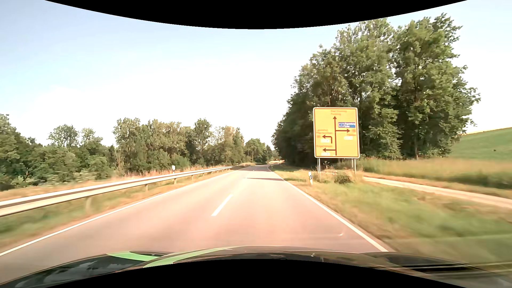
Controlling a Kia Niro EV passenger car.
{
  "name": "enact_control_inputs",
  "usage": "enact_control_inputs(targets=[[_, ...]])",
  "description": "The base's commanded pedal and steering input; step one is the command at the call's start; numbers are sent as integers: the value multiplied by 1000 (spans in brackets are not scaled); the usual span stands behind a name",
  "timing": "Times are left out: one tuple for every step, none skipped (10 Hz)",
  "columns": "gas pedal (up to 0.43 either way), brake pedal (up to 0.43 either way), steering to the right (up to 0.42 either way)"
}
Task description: Follow the waypoints while adhering to traffic rules and regulations
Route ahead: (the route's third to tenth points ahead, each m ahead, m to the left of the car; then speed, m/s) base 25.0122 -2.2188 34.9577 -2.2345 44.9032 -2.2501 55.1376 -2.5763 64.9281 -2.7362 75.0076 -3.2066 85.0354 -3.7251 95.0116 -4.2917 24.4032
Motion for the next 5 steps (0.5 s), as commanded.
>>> enact_control_inputs(targets=[[0, 98, 2], [0, 104, 1], [0, 104, 1], [0, 104, 1], [0, 104, 1]])
